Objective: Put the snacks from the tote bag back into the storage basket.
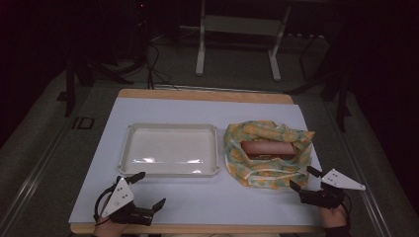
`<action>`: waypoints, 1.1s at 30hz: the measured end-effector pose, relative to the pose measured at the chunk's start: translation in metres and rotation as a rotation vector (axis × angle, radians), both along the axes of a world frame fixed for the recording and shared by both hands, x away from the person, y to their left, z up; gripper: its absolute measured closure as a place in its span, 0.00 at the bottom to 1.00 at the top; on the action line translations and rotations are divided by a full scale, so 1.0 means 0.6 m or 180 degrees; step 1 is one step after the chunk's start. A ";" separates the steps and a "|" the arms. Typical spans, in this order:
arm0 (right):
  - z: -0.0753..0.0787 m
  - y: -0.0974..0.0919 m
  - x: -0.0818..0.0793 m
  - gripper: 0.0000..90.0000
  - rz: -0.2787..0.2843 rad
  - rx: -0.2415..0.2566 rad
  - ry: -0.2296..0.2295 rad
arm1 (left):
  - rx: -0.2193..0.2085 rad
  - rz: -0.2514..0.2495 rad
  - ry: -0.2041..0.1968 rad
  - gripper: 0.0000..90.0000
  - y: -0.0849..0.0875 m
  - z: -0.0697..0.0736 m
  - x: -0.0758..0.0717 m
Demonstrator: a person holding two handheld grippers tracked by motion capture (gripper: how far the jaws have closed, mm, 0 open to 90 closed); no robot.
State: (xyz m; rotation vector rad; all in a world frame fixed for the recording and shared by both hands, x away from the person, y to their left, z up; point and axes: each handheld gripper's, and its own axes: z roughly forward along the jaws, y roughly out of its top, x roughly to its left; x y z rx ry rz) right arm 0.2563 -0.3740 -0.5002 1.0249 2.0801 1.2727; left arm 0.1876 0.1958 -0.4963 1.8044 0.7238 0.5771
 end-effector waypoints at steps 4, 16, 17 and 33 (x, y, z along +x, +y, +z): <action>0.003 -0.003 0.004 0.13 0.0103 -0.0093 0.0109 | -0.0006 -0.0006 -0.0006 0.00 0.000 0.000 -0.001; 0.014 -0.003 0.007 0.12 0.0560 -0.0197 0.0356 | 0.0040 -0.0164 0.0054 0.00 -0.008 -0.003 0.001; 0.016 -0.002 0.007 0.12 0.0617 -0.0188 0.0371 | 0.0045 -0.0172 0.0051 0.00 -0.008 -0.003 0.001; 0.055 0.008 0.003 0.14 0.1185 -0.0390 0.0436 | 0.0046 -0.0211 0.0053 0.00 -0.011 -0.003 0.001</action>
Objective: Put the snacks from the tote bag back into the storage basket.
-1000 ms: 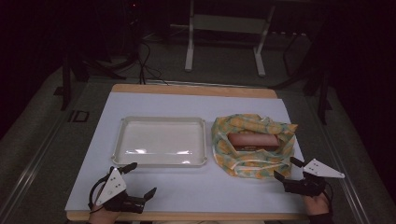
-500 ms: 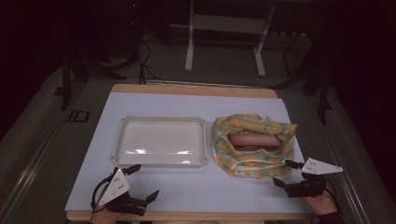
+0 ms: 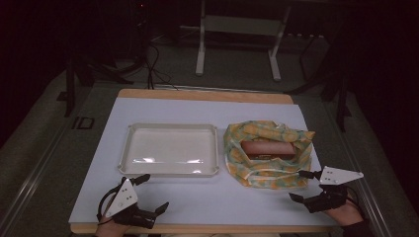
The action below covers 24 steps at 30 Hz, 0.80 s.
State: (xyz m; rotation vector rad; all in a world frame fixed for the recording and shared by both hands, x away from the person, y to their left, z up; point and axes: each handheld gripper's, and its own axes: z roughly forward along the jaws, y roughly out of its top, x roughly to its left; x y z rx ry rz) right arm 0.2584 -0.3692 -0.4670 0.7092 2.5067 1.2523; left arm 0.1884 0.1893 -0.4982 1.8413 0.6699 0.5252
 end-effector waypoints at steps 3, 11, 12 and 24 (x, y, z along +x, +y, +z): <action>0.006 0.006 0.001 0.14 0.0115 -0.0032 0.0022 | -0.0007 -0.0008 0.0000 0.00 0.000 0.000 0.000; 0.026 0.016 0.005 0.14 0.0276 0.0010 -0.0004 | 0.0001 -0.0031 0.0013 0.00 -0.001 -0.001 0.001; 0.029 0.017 0.005 0.14 0.0297 0.0012 -0.0021 | 0.0010 -0.0037 0.0013 0.00 -0.001 -0.001 0.001; 0.078 0.029 0.020 0.15 0.0410 0.0028 -0.0250 | 0.0007 -0.0049 0.0032 0.00 -0.002 -0.001 0.002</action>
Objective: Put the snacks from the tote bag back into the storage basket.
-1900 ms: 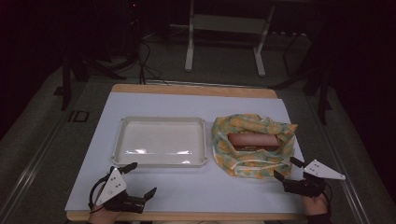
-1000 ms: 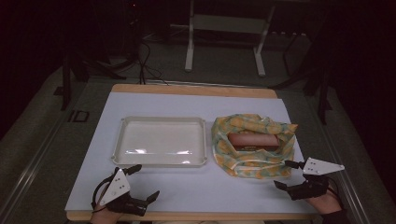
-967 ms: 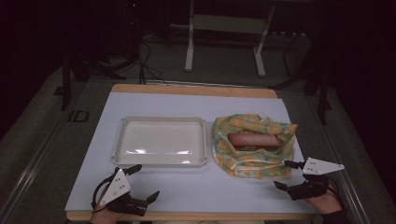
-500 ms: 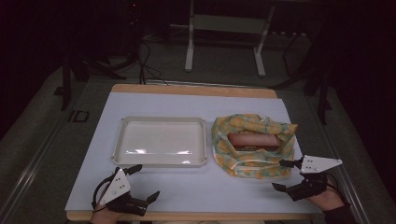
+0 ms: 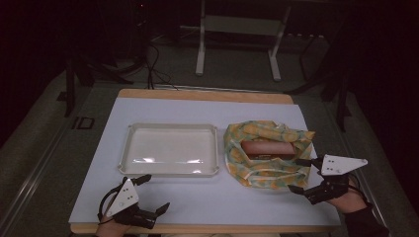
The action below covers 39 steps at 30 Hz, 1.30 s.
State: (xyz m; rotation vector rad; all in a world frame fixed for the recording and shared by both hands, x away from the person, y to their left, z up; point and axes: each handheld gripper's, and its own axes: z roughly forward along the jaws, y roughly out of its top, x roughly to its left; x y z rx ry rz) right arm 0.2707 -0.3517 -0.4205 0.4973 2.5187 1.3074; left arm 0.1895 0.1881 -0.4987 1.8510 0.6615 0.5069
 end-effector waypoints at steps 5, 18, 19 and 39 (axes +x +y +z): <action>0.016 0.003 0.014 0.16 -0.0003 -0.0022 -0.0116 | -0.0003 -0.0008 -0.0002 0.00 0.000 0.000 0.000; 0.048 0.017 0.058 0.21 0.0071 -0.0156 -0.0241 | 0.0016 -0.0042 -0.0010 0.00 -0.002 -0.001 -0.001; 0.051 0.019 0.062 0.21 0.0085 -0.0170 -0.0246 | 0.0015 -0.0046 -0.0011 0.00 -0.002 -0.001 -0.001; 0.066 0.035 0.154 0.32 0.0065 -0.0497 -0.0273 | 0.0048 -0.0115 -0.0030 0.00 -0.005 -0.001 -0.002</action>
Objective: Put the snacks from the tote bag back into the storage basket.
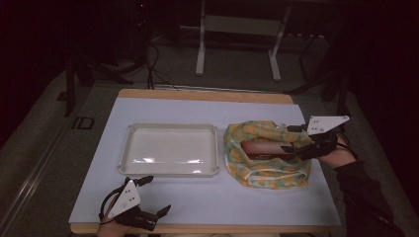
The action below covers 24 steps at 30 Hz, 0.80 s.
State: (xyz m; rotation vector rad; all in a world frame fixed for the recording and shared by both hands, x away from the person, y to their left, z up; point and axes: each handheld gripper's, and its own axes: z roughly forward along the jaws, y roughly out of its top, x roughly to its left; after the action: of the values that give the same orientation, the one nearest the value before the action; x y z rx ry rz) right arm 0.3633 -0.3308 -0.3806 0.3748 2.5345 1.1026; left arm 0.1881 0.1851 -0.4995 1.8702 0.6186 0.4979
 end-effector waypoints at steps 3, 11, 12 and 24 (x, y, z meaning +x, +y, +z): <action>-0.003 0.000 0.019 0.34 -0.0021 -0.0040 0.0000 | 0.0004 -0.0007 0.0004 0.00 0.000 0.000 -0.001; -0.026 0.003 0.060 0.40 -0.0047 -0.0228 0.0160 | 0.0003 0.0000 0.0011 0.00 0.002 0.000 -0.002; -0.032 0.005 0.065 0.40 -0.0038 -0.0259 0.0200 | 0.0003 0.0006 0.0012 0.00 0.002 0.000 -0.002; -0.093 0.034 0.099 0.37 0.0093 -0.0654 0.0514 | 0.0003 0.0012 0.0023 0.00 0.002 -0.002 -0.001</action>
State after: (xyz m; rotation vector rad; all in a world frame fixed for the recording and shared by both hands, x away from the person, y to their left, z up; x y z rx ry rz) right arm 0.4225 -0.3106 -0.4362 0.3864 2.7713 0.8410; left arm 0.1874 0.1863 -0.5005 1.8729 0.6270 0.4942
